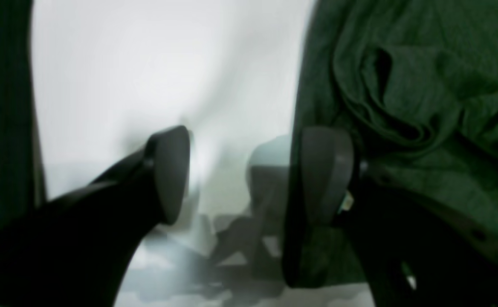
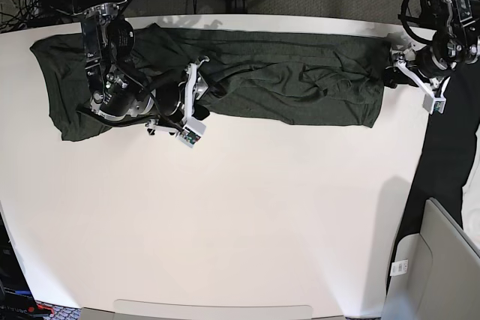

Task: Fold the T-shirt properly

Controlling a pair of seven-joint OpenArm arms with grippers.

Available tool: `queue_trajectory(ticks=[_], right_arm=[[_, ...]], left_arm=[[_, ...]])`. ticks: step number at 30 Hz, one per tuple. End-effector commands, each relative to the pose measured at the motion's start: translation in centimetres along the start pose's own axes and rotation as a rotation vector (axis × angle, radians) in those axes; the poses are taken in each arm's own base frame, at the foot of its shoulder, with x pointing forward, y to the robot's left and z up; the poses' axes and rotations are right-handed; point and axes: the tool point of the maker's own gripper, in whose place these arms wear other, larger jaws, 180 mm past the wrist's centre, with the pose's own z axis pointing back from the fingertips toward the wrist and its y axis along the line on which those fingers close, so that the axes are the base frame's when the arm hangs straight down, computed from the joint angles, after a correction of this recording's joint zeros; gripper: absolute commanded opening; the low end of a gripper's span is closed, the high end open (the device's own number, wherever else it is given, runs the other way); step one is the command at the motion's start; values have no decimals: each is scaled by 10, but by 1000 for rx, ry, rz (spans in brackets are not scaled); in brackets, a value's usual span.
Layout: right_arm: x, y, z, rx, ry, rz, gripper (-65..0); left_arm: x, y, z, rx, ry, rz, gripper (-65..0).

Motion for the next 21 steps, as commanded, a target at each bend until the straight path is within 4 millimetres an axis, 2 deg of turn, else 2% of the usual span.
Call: queue_trajectory(ticks=[1, 4, 11, 16, 21], right_arm=[[16, -3, 6, -6, -50, 26, -312], [16, -3, 6, -6, -50, 26, -312], [15, -2, 6, -6, -49, 25, -312], [15, -2, 6, -6, -49, 25, -313], [15, -2, 6, -6, -49, 25, -313]], left_arm=[[4, 3, 4, -4, -2, -22, -260], [3, 3, 1, -12, 1, -17, -273], [0, -11, -7, -45, -6, 12, -272], [-2, -11, -7, -45, 16, 8, -272], [12, -10, -5, -41, 10, -2, -272]])
